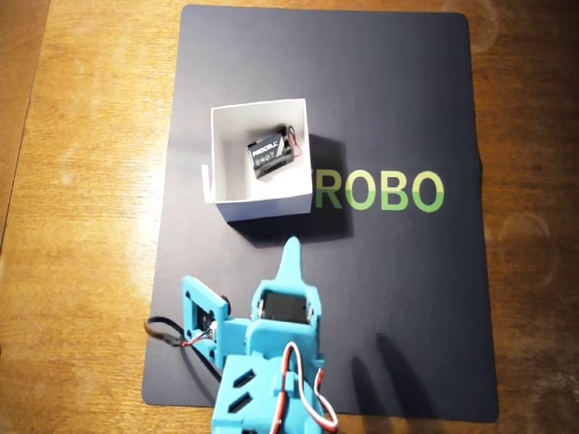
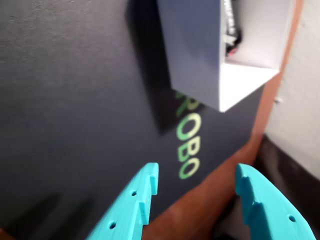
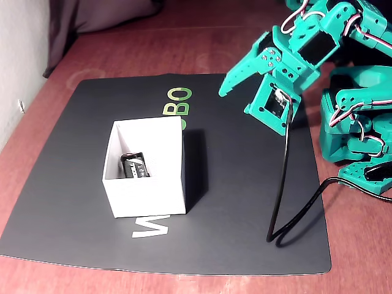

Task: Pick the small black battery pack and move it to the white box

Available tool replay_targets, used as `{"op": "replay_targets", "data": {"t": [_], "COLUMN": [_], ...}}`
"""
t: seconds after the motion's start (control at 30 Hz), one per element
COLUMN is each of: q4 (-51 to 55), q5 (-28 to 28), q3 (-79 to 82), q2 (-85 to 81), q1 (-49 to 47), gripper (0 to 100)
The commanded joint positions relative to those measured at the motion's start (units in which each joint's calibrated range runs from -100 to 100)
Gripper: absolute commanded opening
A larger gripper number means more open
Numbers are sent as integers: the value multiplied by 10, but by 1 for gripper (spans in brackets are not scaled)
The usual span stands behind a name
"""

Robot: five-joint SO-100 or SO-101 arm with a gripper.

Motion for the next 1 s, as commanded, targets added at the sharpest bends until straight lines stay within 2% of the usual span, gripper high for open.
{"op": "replay_targets", "data": {"t": [0.0,0.3,0.73,0.97], "q4": [2,0,2,0], "q5": [-2,-2,1,-1], "q3": [38,123,233,239], "q2": [-33,-81,-171,-190], "q1": [-2,-45,-42,-45], "gripper": [17,17,17,17]}}
